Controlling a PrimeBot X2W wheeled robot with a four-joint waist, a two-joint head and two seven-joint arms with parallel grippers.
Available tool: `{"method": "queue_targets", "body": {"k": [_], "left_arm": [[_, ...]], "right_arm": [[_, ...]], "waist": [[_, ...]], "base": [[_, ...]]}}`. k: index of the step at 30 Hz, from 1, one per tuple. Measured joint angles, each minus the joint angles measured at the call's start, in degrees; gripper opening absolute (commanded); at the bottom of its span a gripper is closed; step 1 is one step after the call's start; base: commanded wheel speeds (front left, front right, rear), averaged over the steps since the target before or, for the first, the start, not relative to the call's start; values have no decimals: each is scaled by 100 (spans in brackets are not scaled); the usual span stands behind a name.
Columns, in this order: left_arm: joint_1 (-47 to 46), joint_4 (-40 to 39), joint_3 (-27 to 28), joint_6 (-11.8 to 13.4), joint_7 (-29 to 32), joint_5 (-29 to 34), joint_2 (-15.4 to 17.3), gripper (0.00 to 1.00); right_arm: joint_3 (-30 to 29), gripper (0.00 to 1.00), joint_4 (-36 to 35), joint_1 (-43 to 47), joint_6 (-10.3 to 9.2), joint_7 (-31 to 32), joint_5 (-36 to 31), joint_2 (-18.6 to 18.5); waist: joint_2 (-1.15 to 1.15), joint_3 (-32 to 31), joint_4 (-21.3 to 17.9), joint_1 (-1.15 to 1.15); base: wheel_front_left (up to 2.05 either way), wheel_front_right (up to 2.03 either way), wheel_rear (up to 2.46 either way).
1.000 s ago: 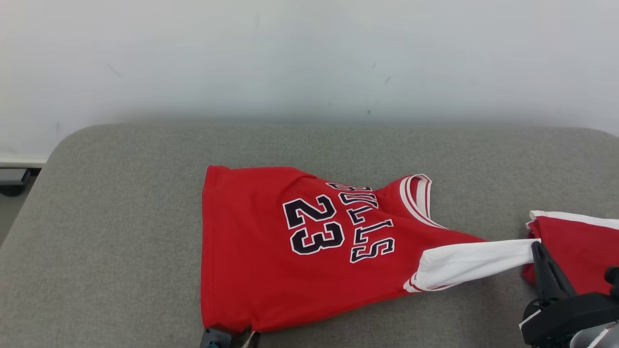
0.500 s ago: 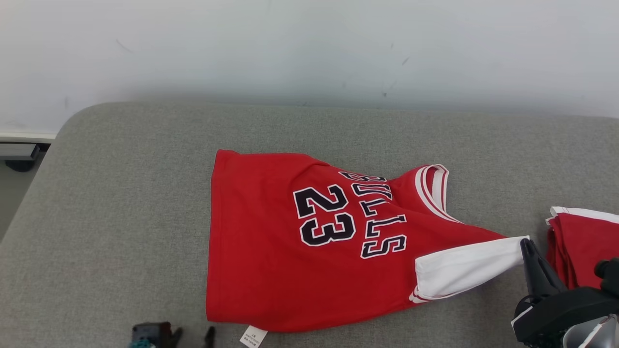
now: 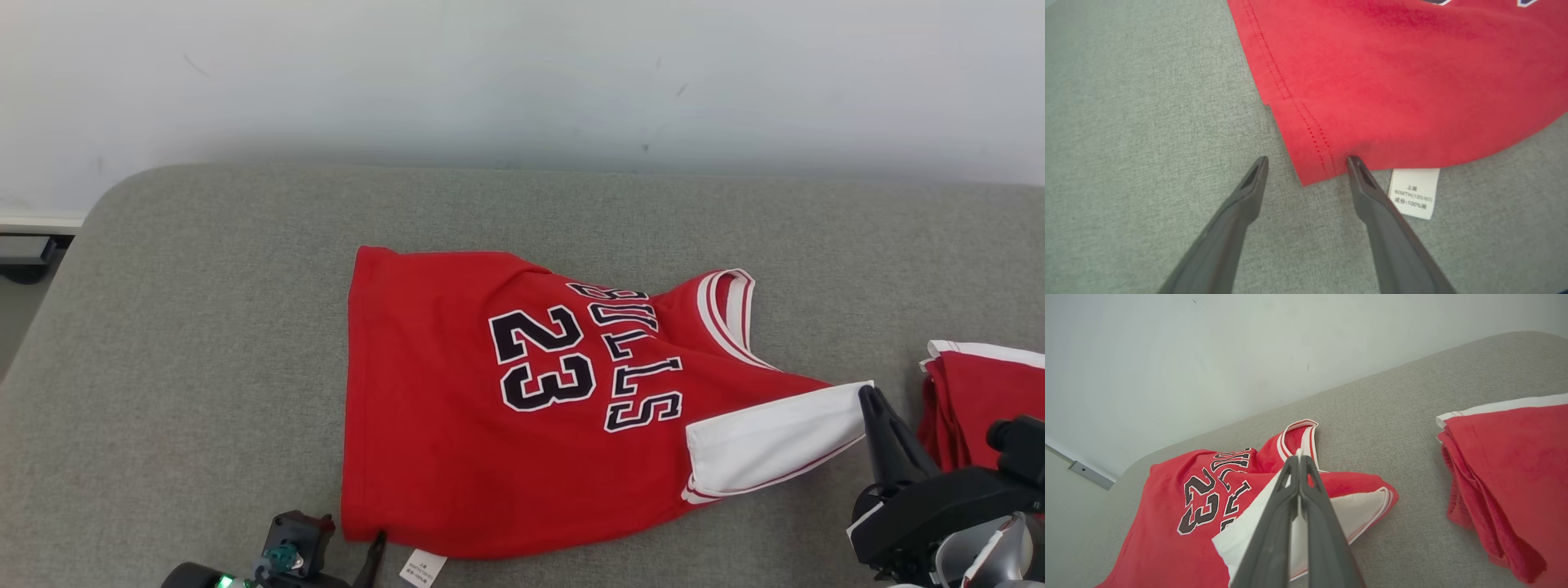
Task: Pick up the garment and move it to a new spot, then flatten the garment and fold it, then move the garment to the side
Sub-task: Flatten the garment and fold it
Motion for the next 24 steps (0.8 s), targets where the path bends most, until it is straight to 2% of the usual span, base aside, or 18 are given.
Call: {"method": "queue_targets", "body": {"k": [2, 3, 4, 5, 6, 7, 8, 9, 10, 21, 22, 23, 24], "left_arm": [[-5, -5, -2, 0, 46, 15, 7, 100], [-11, -12, -3, 0, 73, 21, 12, 74], [-21, -15, -11, -1, 98, 26, 25, 74], [-36, -23, -14, -2, 101, 26, 41, 57], [-51, -44, -16, -4, 127, 26, 64, 48], [-63, -59, -30, -14, 152, 26, 92, 44], [-64, -77, -37, -55, 166, 26, 123, 33], [-63, -91, -38, -55, 193, 26, 151, 21], [-63, -100, -37, -56, 216, 25, 168, 0], [-44, -309, -52, -210, 495, -120, 176, 0], [-44, -345, -78, -218, 495, -120, 191, 48], [-44, -365, -92, -287, 506, -120, 213, 100], [-44, -376, -96, -311, 536, -120, 233, 100]], "right_arm": [[0, 0, -2, -8, -1, 43, 0, 1], [-8, 0, -8, -8, -12, 43, 0, 0], [-12, 0, -16, -8, -38, 44, 0, 1], [-18, 0, -24, -8, -43, 46, 0, 1], [-19, 0, -29, -8, -43, 47, 0, 1], [-23, 0, -34, -8, -43, 47, 0, 1], [-26, 0, -41, -8, -44, 48, 0, 1], [-30, 0, -45, -8, -44, 48, 0, 2], [-35, 0, -51, -8, -47, 49, 0, 2], [-48, 0, -69, -24, -96, 99, 0, 11], [-49, 0, -67, -42, -96, 101, 0, 11], [-52, 0, -67, -58, -97, 112, 0, 11], [-52, 0, -67, -62, -97, 130, 0, 11]], "waist": [[0, 12, -27, 0], [0, 19, -35, 0], [0, 25, -41, 0], [0, 29, -45, 0], [0, 33, -49, 0], [0, 38, -53, 0], [0, 42, -55, 0], [0, 47, -57, 0], [0, 52, -57, 0], [0, 87, 5, 0], [0, 87, 12, 0], [0, 87, 18, 0], [0, 87, 24, 0]], "base": [[0, 0, 0], [0, 0, 0], [0, 0, 0], [0, 0, 0], [0, 0, 0], [0, 0, 0], [0, 0, 0], [0, 0, 0], [0, 0, 0], [0, 0, 0], [0, 0, 0], [0, 0, 0], [0, 0, 0]]}}
